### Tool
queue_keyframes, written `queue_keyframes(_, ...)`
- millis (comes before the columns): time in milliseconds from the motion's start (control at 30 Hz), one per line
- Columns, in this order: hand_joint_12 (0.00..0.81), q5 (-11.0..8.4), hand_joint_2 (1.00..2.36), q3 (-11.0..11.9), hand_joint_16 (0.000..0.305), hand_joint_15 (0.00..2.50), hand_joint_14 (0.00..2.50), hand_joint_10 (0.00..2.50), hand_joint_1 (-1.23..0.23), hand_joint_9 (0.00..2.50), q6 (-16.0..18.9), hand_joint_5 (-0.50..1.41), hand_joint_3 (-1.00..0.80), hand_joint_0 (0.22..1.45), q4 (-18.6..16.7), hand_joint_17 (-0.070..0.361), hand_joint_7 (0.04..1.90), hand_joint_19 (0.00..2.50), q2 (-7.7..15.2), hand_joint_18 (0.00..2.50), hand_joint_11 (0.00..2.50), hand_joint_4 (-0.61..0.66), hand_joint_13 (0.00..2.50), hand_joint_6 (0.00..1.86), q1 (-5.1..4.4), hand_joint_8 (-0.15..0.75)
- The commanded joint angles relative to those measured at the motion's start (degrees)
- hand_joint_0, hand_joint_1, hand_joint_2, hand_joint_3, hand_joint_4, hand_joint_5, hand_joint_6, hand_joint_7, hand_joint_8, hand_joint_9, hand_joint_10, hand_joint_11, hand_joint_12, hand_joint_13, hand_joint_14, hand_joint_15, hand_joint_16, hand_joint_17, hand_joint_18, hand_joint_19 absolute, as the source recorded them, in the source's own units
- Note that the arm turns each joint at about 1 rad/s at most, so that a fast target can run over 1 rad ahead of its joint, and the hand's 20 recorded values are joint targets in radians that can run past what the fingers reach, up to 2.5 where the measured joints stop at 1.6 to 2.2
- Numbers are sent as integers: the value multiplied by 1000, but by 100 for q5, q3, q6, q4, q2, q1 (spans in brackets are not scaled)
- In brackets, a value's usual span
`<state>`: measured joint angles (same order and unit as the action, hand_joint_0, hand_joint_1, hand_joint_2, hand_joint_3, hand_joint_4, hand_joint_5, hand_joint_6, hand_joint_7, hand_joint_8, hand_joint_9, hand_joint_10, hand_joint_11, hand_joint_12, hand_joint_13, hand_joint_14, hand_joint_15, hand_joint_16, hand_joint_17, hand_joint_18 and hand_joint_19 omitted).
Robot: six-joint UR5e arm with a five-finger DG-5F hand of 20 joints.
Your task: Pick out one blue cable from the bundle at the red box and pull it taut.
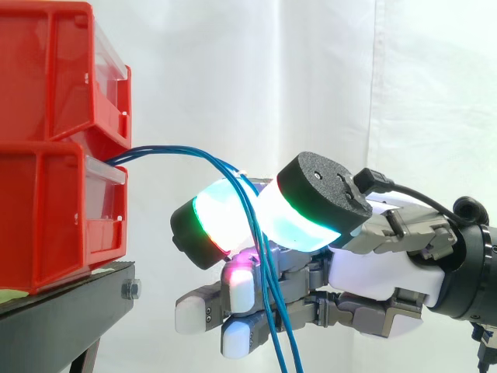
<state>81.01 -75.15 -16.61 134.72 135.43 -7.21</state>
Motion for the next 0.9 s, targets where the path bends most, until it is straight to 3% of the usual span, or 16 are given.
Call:
queue_keyframes(0,259,-7,1000,0,34,284,11,21,-855,1048,0,-137,-500,624,1,76,852,550,1,727,583,-48,778,935,1,288)
queue_keyframes(267,264,2,1000,9,37,274,10,20,-772,1100,0,-120,-500,504,-8,84,831,557,1,767,600,-5,779,911,1,303)
queue_keyframes(467,243,2,1000,9,33,253,9,23,-631,1051,0,-122,-500,596,1,75,888,583,1,711,558,-27,710,873,1,286)
queue_keyframes(867,223,37,1017,44,32,217,8,21,-747,922,-9,-159,-276,624,28,72,857,563,1,568,562,10,581,912,1,306)
